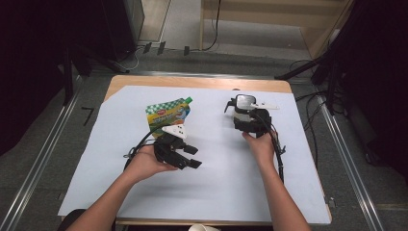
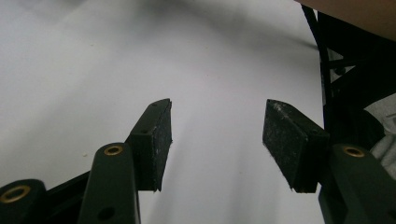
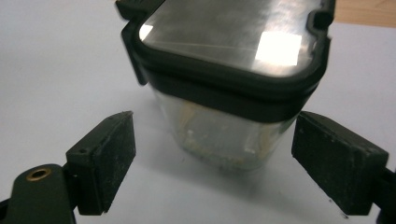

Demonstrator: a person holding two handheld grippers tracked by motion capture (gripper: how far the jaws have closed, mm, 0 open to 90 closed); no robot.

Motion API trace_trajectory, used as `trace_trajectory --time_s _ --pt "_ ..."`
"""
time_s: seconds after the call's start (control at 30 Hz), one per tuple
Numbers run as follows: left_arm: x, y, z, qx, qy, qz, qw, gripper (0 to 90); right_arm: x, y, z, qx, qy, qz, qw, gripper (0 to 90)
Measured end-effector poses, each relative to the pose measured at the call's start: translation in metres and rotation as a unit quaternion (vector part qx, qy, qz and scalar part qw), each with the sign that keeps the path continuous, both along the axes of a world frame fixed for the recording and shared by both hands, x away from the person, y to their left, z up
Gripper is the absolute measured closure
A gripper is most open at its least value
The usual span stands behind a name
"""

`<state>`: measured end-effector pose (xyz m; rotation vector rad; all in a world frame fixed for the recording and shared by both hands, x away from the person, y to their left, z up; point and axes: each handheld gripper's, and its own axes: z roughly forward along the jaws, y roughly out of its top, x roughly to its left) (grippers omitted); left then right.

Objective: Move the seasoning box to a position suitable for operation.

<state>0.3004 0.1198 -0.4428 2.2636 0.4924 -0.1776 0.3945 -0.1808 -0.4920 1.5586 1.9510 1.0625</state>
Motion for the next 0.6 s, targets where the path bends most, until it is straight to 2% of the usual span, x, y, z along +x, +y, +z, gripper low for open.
trace_trajectory --time_s 0.07,0.1,0.13,0.23,0.4,0.6 --pt "0.0 0.0 0.0 -0.001 0.0 0.001 1.0 43.1 0.002 0.0 0.0 0.003 -0.002 -0.004 1.0 14.2" --pt "0.0 -0.001 -0.001 -0.001 0.001 0.0 1.0 43.1 0.005 0.001 -0.001 0.008 -0.013 -0.014 0.9998 13.9" --pt "0.0 -0.001 -0.001 -0.001 0.001 0.0 1.0 43.1 0.005 0.001 -0.001 0.008 -0.013 -0.014 0.9998 13.9" --pt "0.0 -0.001 -0.001 0.0 0.002 0.0 1.0 43.2 0.012 0.008 -0.003 -0.008 -0.031 -0.036 0.9988 13.2" --pt "0.0 -0.001 -0.001 -0.001 0.002 0.0 1.0 43.3 0.018 0.013 -0.006 -0.005 -0.041 -0.053 0.9977 10.6" --pt "0.0 -0.003 -0.002 0.0 0.004 -0.003 1.0 43.4 0.024 0.02 -0.012 -0.015 -0.061 -0.075 0.9952 9.9"
